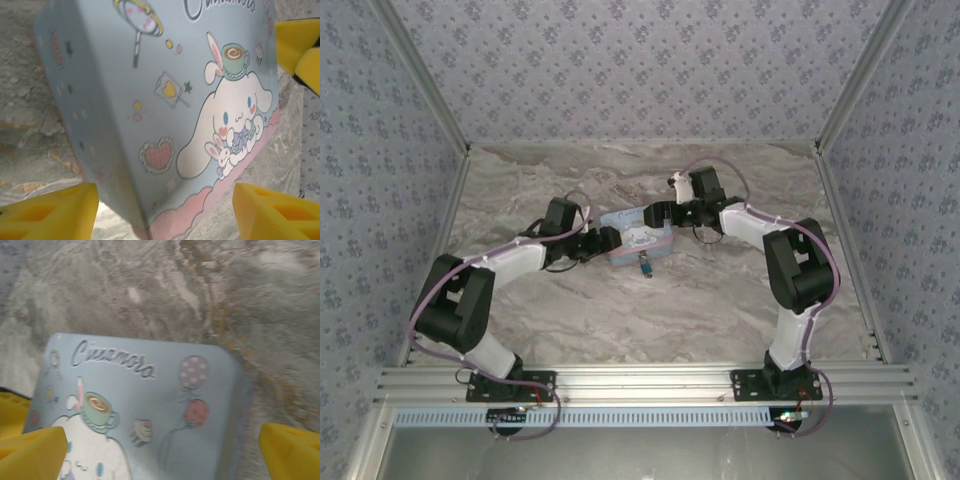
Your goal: Unlock the padlock with the key
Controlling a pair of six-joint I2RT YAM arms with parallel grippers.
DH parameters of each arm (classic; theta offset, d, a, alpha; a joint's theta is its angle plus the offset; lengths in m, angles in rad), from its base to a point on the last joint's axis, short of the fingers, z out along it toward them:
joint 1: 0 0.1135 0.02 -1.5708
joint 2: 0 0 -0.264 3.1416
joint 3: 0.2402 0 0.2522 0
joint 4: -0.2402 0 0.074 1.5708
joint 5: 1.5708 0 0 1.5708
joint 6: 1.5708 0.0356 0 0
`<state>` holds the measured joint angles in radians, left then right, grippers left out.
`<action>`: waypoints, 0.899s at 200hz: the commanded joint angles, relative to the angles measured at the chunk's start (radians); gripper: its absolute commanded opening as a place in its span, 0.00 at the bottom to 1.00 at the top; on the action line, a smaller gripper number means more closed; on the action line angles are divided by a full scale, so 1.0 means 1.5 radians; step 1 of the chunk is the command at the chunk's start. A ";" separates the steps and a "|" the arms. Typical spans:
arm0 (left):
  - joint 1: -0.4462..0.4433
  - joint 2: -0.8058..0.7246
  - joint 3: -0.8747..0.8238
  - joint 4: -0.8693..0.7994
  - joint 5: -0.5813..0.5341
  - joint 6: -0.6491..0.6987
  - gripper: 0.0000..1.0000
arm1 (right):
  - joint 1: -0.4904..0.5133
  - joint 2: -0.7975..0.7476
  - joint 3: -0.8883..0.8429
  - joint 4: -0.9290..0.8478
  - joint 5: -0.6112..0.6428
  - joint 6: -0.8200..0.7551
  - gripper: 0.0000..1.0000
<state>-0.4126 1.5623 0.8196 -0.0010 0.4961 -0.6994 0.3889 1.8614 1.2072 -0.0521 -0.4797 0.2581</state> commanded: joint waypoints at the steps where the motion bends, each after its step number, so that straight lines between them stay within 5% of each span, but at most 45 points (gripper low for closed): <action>1: 0.000 -0.048 -0.016 0.009 -0.045 -0.016 0.72 | -0.010 -0.073 -0.031 -0.037 0.102 -0.042 1.00; 34: 0.010 -0.097 -0.003 -0.040 -0.092 0.007 0.75 | 0.005 -0.168 -0.099 -0.063 0.129 -0.077 0.98; 76: 0.055 -0.092 0.044 -0.085 -0.100 0.041 0.84 | 0.105 -0.248 -0.195 -0.067 0.166 -0.096 0.86; 129: 0.083 0.032 0.150 -0.092 -0.025 0.093 0.86 | 0.205 -0.171 -0.207 -0.019 0.186 -0.069 0.70; 180: 0.084 0.118 0.186 -0.068 0.004 0.086 0.87 | 0.208 -0.115 -0.208 0.012 0.182 -0.072 0.63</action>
<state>-0.2863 1.6958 1.0615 -0.1097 0.4473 -0.5900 0.7040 1.6669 0.8864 -0.0742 -0.2169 0.1490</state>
